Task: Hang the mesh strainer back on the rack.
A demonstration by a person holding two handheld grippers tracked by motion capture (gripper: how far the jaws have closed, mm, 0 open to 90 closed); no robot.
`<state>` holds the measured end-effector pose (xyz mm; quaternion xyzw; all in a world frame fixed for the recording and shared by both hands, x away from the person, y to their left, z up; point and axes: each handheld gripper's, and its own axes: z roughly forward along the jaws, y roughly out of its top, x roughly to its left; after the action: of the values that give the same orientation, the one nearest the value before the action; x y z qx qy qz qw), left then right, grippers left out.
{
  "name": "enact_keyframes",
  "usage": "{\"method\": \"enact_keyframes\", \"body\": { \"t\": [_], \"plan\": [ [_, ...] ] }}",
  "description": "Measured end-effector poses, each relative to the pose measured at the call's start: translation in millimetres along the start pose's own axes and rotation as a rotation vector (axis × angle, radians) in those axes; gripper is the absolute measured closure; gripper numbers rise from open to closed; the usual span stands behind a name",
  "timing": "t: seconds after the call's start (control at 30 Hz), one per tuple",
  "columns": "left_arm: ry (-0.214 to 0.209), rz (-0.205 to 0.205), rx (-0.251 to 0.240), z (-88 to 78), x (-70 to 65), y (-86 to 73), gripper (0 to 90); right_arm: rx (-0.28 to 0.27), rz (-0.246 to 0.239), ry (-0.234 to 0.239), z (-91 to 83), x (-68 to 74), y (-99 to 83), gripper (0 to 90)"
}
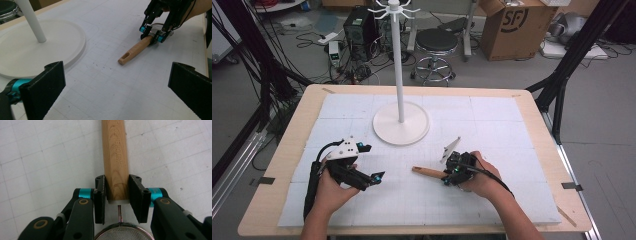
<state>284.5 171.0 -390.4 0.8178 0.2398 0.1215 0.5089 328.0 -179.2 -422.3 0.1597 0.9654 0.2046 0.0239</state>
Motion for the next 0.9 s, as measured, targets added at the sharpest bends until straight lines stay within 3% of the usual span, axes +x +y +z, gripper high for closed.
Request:
{"method": "enact_keyframes", "body": {
  "t": [0.27,0.57,0.9],
  "plan": [
    [0.000,0.001,0.002,1.4,-0.9,0.5,1.7,0.008,-0.002,0.010,0.9,-1.3,0.7,66.5],
    [-0.001,0.001,0.007,1.9,-0.5,-0.7,1.7,0.102,-0.019,0.029,3.0,-3.7,13.9,66.4],
    [0.004,-0.002,0.004,-0.6,0.0,-1.7,1.7,0.079,-0.017,0.014,1.7,-2.5,10.7,68.9]
  ]
}}
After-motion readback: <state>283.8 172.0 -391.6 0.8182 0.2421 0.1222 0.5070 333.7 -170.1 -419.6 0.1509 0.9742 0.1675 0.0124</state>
